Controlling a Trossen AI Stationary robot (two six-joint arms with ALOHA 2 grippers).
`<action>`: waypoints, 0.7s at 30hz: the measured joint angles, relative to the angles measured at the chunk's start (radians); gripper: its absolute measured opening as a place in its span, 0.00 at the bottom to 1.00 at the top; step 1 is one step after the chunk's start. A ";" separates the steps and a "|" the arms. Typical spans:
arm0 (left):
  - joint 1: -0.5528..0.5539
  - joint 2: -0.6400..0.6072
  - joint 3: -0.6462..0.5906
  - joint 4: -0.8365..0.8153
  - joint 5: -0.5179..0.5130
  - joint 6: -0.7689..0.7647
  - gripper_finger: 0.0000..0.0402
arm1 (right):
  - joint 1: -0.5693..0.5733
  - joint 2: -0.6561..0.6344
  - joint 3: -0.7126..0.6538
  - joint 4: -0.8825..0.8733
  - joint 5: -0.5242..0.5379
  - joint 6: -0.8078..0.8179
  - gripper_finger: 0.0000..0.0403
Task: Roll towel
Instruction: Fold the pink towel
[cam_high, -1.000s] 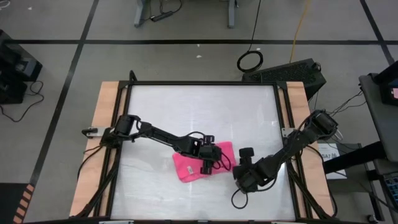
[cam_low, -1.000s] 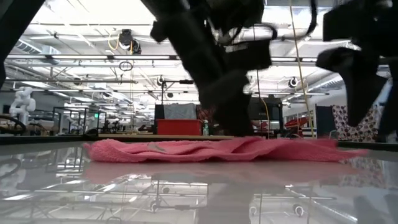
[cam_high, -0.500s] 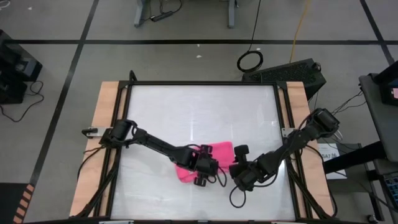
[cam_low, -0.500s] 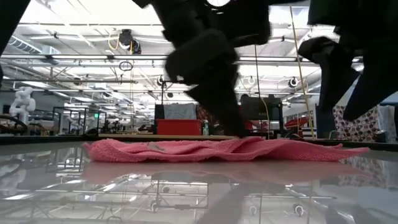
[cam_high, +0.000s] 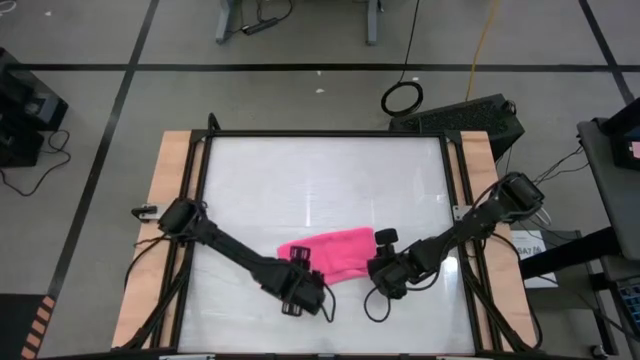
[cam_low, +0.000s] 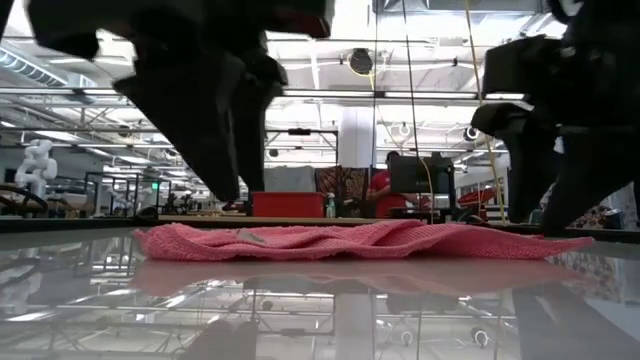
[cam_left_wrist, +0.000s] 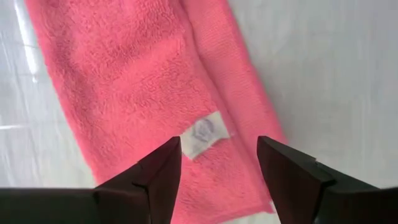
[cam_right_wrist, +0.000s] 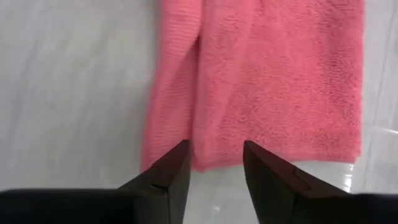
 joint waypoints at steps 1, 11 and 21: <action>-0.008 -0.001 0.001 -0.007 -0.001 -0.016 0.54 | -0.006 0.000 -0.004 -0.001 -0.004 -0.004 0.31; -0.041 0.000 -0.085 0.023 -0.006 -0.114 0.54 | -0.030 0.001 -0.057 0.086 -0.084 -0.024 0.19; -0.050 0.000 -0.113 -0.010 0.024 -0.123 0.54 | -0.022 0.001 -0.058 0.093 -0.136 0.013 0.04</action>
